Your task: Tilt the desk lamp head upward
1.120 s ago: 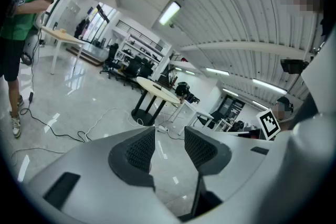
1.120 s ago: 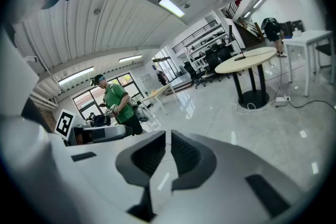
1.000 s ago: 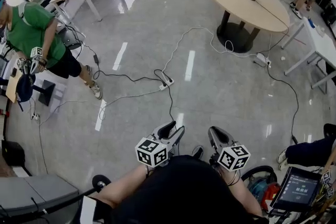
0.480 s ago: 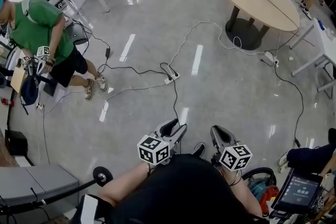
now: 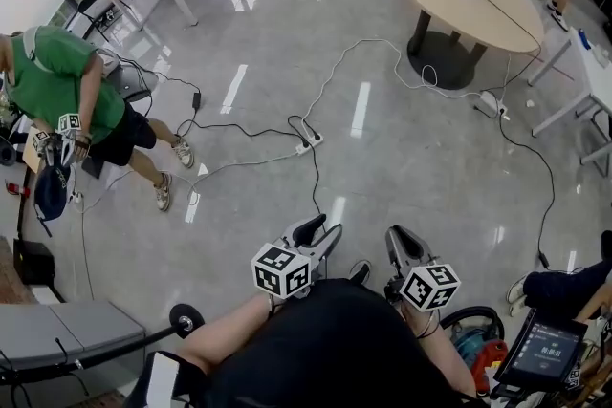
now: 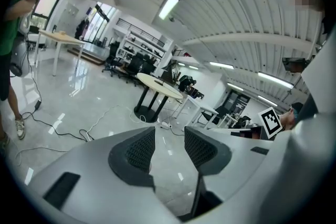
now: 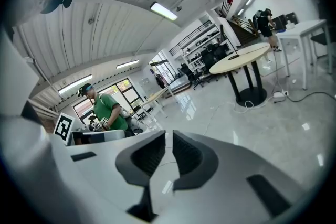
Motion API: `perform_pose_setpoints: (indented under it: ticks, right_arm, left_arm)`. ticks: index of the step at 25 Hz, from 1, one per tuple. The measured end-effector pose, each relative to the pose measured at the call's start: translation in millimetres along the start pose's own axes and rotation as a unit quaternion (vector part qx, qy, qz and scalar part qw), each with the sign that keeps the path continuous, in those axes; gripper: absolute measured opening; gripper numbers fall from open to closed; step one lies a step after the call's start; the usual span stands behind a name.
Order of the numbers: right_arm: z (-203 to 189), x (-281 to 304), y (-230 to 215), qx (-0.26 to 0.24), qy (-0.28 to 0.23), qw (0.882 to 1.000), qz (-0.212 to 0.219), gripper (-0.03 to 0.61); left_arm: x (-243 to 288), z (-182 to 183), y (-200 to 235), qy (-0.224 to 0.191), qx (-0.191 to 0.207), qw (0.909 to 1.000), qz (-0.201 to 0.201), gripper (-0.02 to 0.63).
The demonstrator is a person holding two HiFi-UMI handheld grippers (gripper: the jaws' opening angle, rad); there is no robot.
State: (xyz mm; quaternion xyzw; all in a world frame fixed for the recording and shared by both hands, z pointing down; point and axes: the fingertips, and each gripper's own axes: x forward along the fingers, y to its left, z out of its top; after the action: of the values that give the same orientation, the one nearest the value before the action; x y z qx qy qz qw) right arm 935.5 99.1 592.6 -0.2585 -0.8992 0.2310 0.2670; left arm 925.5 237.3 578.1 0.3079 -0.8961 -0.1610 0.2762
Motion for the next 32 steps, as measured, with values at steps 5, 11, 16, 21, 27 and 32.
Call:
perform_pose_setpoints:
  ticks: [5,11,16,21,27,32]
  right_arm:
    - [4.4,-9.2,-16.5,0.002,-0.009,1.000,0.013,0.032]
    - [7.1,-21.2,-22.5,-0.015,-0.008,0.999,0.028,0.032]
    - [8.9,-20.3,-25.3,-0.025,-0.005,0.999,0.032,0.032]
    - [12.0,-3.4,-32.3,-0.019,0.003,0.999,0.035,0.032]
    - [36.0,22.2,-58.0,-0.029,0.005,1.000,0.000,0.032]
    - [73.9,56.6,-81.5,-0.021,-0.003,0.999,-0.033,0.032]
  left_arm:
    - [13.8,-1.8,-16.7,-0.002,0.013,0.9998,0.012,0.184]
    - [15.1,-10.6,-36.9,-0.005,0.013,0.9997,0.021,0.184]
    - [17.0,-12.1,-35.1,-0.003,0.005,0.9995,0.032,0.184]
    - [26.6,-4.0,-20.5,-0.002,0.003,0.9992,0.040,0.184]
    - [61.9,11.0,7.2,0.000,-0.017,0.9996,0.024,0.184]
    - [103.5,46.9,35.6,-0.006,-0.030,0.9995,0.001,0.184]
